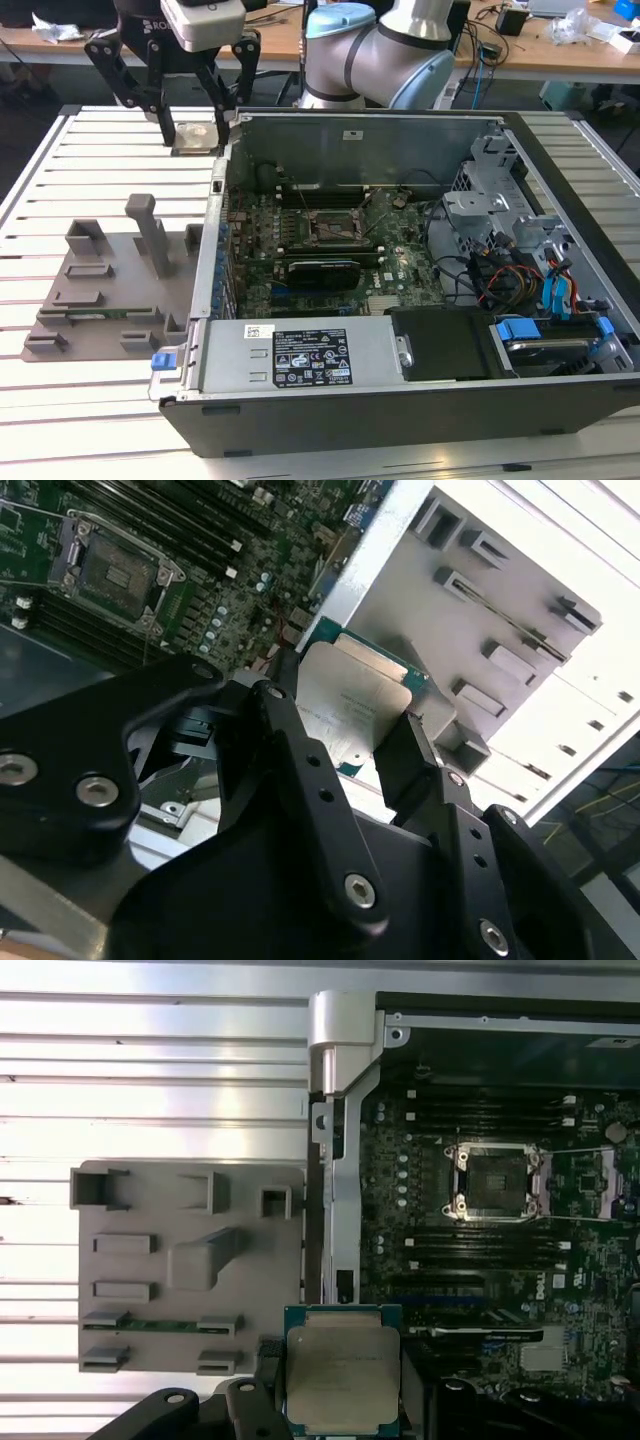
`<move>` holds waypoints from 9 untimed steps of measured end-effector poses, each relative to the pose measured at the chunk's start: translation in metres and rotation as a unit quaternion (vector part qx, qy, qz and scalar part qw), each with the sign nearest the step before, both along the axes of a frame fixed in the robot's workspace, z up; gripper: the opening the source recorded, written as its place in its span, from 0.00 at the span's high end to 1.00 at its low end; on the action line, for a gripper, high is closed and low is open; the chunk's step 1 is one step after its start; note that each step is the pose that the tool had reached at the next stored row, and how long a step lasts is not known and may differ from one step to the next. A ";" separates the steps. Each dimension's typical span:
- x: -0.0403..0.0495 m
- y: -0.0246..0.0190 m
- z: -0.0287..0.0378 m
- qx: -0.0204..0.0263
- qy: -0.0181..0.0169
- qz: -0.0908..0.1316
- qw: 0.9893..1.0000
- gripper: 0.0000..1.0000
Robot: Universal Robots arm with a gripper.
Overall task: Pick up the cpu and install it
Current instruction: 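Pick up the cpu and move it towards the insertion slot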
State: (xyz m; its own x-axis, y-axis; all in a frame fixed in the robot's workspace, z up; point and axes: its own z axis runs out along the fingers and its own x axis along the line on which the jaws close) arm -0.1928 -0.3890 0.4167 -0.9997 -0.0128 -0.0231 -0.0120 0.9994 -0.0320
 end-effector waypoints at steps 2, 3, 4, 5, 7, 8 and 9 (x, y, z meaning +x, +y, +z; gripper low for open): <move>0.0034 0.0005 -0.0001 0.000 0.000 0.000 1.000 0.45; 0.0046 0.0007 -0.0001 0.000 0.000 0.000 1.000 0.45; 0.0059 0.0009 -0.0002 0.000 0.000 0.000 1.000 0.45; 0.0081 0.0013 -0.0002 0.000 0.000 0.000 1.000 0.45; 0.0105 0.0019 -0.0004 0.000 0.000 0.000 1.000 0.45; 0.0123 0.0026 -0.0005 0.000 0.000 0.000 1.000 0.45; 0.0133 0.0033 -0.0008 0.000 0.000 0.000 1.000 0.45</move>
State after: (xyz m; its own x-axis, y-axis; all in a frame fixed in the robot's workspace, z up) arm -0.1795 -0.3856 0.4158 -0.9997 -0.0127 -0.0230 -0.0120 0.9994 -0.0319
